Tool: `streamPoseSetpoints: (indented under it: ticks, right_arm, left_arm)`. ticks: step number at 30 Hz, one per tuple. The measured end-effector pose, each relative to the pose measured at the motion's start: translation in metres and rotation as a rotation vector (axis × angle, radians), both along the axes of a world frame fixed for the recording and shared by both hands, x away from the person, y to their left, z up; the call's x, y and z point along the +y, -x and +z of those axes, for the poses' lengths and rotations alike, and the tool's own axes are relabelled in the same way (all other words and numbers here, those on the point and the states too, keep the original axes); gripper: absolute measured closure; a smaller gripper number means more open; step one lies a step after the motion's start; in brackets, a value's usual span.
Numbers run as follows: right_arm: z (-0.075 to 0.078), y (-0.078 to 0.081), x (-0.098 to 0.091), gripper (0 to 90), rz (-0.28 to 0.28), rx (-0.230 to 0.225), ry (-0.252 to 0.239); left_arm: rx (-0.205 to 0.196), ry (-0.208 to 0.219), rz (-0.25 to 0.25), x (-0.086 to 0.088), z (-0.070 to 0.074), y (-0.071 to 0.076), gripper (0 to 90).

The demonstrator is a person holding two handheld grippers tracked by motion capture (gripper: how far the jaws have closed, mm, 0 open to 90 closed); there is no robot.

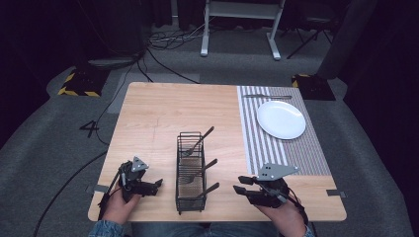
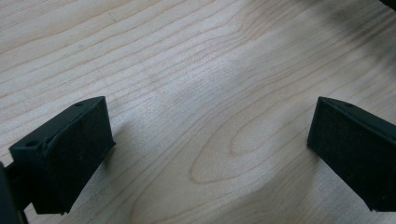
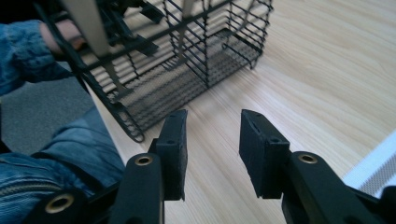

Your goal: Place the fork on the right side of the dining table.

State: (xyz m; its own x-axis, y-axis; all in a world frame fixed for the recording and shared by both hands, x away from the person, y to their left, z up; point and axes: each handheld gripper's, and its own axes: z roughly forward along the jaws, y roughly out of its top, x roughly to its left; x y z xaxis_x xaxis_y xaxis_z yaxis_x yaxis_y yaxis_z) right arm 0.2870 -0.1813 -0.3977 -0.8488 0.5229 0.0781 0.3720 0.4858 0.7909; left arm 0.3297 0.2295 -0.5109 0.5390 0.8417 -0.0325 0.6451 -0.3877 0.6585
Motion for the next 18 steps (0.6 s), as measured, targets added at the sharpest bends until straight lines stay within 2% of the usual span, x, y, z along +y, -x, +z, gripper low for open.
streamPoseSetpoints:
  ticks: [5,9,13,18]
  right_arm:
    - [0.010,0.003,0.007,61.3,0.036,-0.011,-0.020]
    - [0.017,0.004,0.014,57.9,0.056,0.001,-0.054]
    - [0.026,0.005,0.022,58.0,0.112,0.006,-0.096]
    - [0.029,0.007,0.031,57.9,0.150,0.009,-0.100]
  left_arm:
    - [-0.002,0.000,0.002,0.000,0.000,0.000,0.2]
    - [0.000,0.000,0.000,0.000,0.000,0.000,0.2]
    - [-0.002,0.000,0.002,0.000,0.000,0.000,0.2]
    - [-0.002,0.001,0.003,0.000,0.000,0.000,0.2]
